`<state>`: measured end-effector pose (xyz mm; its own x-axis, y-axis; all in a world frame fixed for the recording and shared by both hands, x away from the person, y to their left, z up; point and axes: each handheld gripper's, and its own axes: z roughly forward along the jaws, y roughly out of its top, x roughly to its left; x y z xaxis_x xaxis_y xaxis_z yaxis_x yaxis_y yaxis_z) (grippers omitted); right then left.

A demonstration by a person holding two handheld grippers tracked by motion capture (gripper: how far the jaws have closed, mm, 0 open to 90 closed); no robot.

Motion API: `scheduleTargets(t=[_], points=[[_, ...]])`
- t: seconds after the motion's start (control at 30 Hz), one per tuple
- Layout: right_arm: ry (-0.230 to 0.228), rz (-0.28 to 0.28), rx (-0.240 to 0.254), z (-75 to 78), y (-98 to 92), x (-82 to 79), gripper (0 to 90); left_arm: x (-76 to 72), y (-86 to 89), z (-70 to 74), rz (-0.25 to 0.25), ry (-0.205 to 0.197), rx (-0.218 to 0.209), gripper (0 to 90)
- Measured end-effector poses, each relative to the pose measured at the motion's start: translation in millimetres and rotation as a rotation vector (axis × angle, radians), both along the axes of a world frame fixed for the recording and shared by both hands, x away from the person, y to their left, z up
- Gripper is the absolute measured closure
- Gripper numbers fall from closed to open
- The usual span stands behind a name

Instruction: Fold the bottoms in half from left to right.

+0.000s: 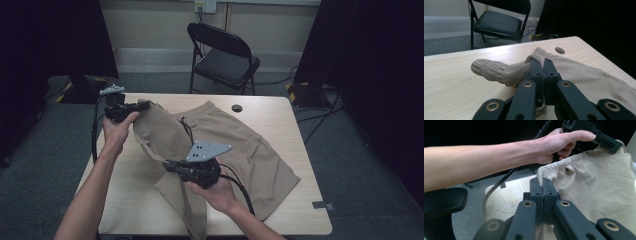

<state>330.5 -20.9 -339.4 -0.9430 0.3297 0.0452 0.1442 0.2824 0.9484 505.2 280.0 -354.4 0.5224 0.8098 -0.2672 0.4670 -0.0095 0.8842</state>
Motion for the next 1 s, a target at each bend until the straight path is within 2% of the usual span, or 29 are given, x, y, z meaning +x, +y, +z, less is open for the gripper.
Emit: scheduleTargets(t=[0.07,0.47,0.63,0.77,0.83,0.93,1.0], points=[[-0.014,-0.002,0.010,6.5,-1.3,0.6,89.5,-0.4,2.3,5.1,0.002,-0.007,-0.014,89.2],[-0.086,-0.007,0.063,43.3,-0.7,0.6,89.5,-0.9,12.0,44.3,0.020,-0.059,0.009,89.2],[-0.114,-0.021,0.084,59.3,0.2,1.4,89.5,0.5,16.7,60.4,0.038,-0.077,0.006,89.2],[-0.130,-0.026,0.110,70.6,-1.4,2.2,89.5,1.6,13.2,73.6,0.034,-0.102,0.002,89.2],[-0.134,-0.033,0.117,71.0,-4.5,3.0,89.5,3.6,8.6,71.7,0.027,-0.100,-0.001,89.2],[-0.118,-0.055,0.109,61.6,-12.7,6.6,89.5,9.7,-2.7,60.0,0.024,-0.090,0.042,89.2],[-0.106,-0.069,0.107,54.0,-19.3,8.5,89.5,13.8,-8.6,48.6,0.021,-0.093,0.011,89.2]])
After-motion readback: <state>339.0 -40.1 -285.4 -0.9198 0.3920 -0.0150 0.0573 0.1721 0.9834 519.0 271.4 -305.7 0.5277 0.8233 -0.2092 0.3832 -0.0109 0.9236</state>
